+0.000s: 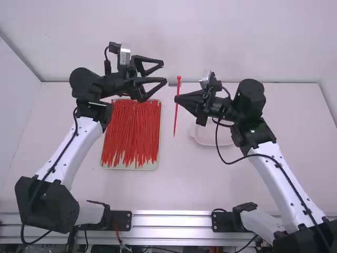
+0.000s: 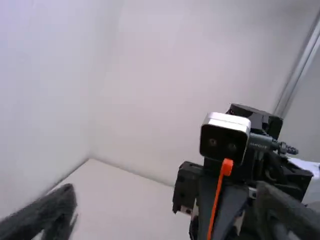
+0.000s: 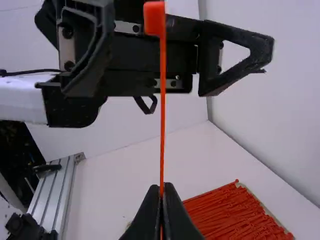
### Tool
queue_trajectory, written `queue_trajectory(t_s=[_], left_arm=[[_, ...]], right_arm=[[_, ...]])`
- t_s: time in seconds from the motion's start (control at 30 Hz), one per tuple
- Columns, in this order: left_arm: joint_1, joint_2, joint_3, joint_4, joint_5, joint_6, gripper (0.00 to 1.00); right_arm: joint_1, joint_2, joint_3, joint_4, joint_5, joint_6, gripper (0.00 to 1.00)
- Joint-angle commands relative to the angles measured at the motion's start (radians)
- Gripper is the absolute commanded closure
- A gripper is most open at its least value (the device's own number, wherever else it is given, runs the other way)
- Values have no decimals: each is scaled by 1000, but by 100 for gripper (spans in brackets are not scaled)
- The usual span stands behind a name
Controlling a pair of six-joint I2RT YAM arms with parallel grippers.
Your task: Fasten the cable tie
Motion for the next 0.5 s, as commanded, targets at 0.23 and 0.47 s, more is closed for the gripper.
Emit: queue_trajectory(t_s=[0.23,0.47], left_arm=[[79,-21,21,-58,312,149,1],[68,-21,-9,-551,322,635,1]], right_arm=[[-37,2,19,-129,-39,-109,100],[37,2,18,-269,-14,-336,100]])
